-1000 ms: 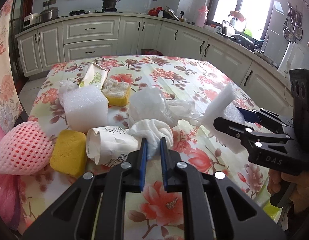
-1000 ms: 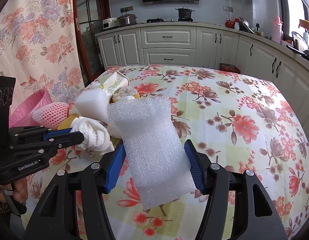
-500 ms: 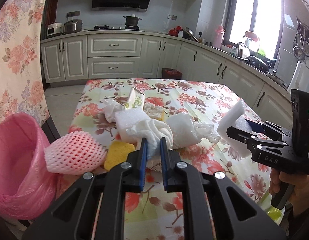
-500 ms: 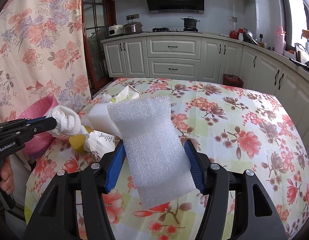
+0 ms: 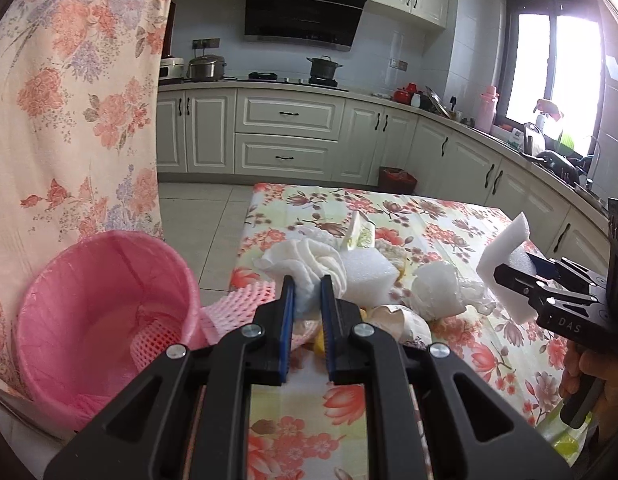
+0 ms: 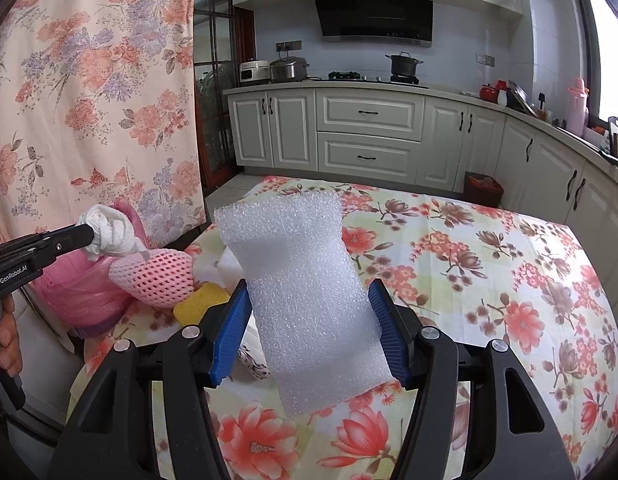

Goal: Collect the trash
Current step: 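Carry the tissue and foam sheet to the pink bin and release both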

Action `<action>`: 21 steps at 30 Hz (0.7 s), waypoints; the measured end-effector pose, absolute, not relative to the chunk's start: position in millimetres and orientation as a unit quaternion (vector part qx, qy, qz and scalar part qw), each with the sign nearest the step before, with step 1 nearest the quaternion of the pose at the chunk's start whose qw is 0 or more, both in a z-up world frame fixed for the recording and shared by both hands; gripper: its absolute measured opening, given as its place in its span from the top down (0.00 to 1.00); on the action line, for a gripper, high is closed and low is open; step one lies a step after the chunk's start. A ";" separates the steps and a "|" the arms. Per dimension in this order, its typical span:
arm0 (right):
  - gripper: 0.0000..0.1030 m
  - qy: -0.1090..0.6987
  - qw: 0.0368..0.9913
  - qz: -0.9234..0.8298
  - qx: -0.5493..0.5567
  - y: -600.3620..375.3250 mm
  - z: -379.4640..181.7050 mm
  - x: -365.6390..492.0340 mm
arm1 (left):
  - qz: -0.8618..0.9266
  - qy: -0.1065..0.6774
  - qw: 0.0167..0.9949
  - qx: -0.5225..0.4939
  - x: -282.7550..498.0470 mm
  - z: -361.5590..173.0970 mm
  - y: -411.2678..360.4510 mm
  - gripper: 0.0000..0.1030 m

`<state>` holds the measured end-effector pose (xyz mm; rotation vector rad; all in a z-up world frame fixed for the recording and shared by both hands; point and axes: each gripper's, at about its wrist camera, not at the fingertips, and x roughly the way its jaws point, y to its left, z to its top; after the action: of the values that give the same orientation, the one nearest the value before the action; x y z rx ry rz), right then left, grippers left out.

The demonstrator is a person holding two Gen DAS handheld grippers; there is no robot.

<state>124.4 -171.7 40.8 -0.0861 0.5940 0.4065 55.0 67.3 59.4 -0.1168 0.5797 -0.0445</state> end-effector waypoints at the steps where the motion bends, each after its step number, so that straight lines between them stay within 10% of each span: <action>1: 0.45 0.288 0.935 0.202 -0.043 -167.4 42.7 124.5 | -0.017 0.284 0.957 -0.059 53.2 60.5 72.5 0.88; 21: 0.45 0.273 0.919 0.274 -0.070 -66.9 60.8 129.3 | 0.069 0.265 0.958 -0.084 24.5 71.0 156.7 0.88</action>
<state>129.3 -66.9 60.8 -0.1431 0.5619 0.5635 24.5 156.7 71.0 -0.1710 0.5376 0.1406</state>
